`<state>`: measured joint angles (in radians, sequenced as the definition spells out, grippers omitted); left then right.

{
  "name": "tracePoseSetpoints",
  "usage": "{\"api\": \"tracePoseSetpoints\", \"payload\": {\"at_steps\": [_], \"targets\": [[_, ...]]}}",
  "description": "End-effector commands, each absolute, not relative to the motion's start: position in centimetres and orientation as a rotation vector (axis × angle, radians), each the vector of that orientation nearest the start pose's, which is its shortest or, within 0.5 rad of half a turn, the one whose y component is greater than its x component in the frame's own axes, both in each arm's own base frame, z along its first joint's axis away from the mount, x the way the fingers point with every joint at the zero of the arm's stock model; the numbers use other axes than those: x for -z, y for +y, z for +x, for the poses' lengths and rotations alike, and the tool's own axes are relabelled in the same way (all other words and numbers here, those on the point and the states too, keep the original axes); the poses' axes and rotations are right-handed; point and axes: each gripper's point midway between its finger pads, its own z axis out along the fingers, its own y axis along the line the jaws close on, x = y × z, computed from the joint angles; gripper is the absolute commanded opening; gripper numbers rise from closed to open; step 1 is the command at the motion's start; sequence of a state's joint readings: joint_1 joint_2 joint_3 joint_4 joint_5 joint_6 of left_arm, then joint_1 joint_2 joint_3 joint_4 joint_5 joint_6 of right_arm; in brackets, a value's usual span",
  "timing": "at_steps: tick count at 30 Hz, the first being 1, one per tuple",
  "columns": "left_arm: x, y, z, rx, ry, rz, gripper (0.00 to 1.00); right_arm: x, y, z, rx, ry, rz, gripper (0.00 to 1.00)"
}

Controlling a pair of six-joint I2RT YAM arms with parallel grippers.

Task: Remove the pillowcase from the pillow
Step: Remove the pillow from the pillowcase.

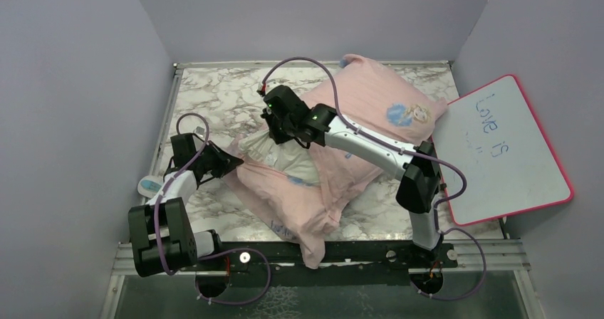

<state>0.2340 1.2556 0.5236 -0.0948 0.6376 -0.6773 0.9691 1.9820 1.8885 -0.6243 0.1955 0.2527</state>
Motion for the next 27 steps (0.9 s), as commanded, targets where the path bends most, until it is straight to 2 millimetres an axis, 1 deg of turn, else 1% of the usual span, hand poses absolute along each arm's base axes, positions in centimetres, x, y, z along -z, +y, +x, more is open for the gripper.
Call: {"api": "tracePoseSetpoints", "payload": {"at_steps": [1,2,4,5,7,8,10,12,13,14,15,17,20,22,24,27], "targets": [[-3.8,-3.6,27.6,0.765,2.36,-0.882,0.0,-29.9,40.9,34.9,-0.541,2.006,-0.512,0.01],[-4.1,-3.7,27.8,0.769,2.356,-0.863,0.0,-30.3,41.3,34.7,-0.569,1.998,-0.516,0.01],[-5.1,-4.0,28.3,0.804,2.332,-0.825,0.0,-30.0,42.0,34.5,-0.602,2.001,-0.545,0.01],[-5.6,-4.3,28.6,0.828,2.32,-0.804,0.0,-29.5,42.3,34.4,-0.604,2.013,-0.56,0.01],[-6.8,-4.8,29.0,0.873,2.296,-0.755,0.0,-27.7,42.3,34.7,-0.566,2.06,-0.566,0.01],[-7.5,-5.1,29.1,0.902,2.285,-0.73,0.03,-27.0,42.1,35.0,-0.54,2.079,-0.554,0.01],[-8.8,-5.8,29.2,0.96,2.26,-0.695,0.19,-26.3,41.9,35.5,-0.499,2.092,-0.536,0.0],[-10.3,-6.3,29.1,1.004,2.225,-0.677,0.38,-26.1,41.8,36.0,-0.468,2.092,-0.537,0.01],[-11.0,-6.4,29.0,1.015,2.207,-0.671,0.47,-25.6,41.8,36.4,-0.442,2.101,-0.538,0.01],[-11.6,-6.5,28.8,1.014,2.192,-0.671,0.55,-25.4,41.8,36.7,-0.418,2.106,-0.532,0.01],[-12.1,-6.5,28.5,1.008,2.184,-0.677,0.6,-25.4,41.6,37.2,-0.395,2.108,-0.52,0.01],[-12.9,-6.5,27.9,1.001,2.176,-0.68,0.65,-25.1,41.4,38.1,-0.361,2.116,-0.49,0.01],[-14.1,-7.1,26.8,1.035,2.16,-0.679,0.67,-25.6,41.2,39.4,-0.364,2.113,-0.442,0.01],[-14.7,-7.6,26.2,1.069,2.148,-0.675,0.68,-26.1,41.7,39.8,-0.392,2.097,-0.442,0.01],[-15.4,-8.0,25.8,1.098,2.133,-0.652,0.7,-26.9,42.7,39.5,-0.454,2.072,-0.482,0.01],[-16.2,-8.5,25.5,1.13,2.121,-0.593,0.74,-27.8,44.0,38.0,-0.583,2.057,-0.558,0.02]]}}
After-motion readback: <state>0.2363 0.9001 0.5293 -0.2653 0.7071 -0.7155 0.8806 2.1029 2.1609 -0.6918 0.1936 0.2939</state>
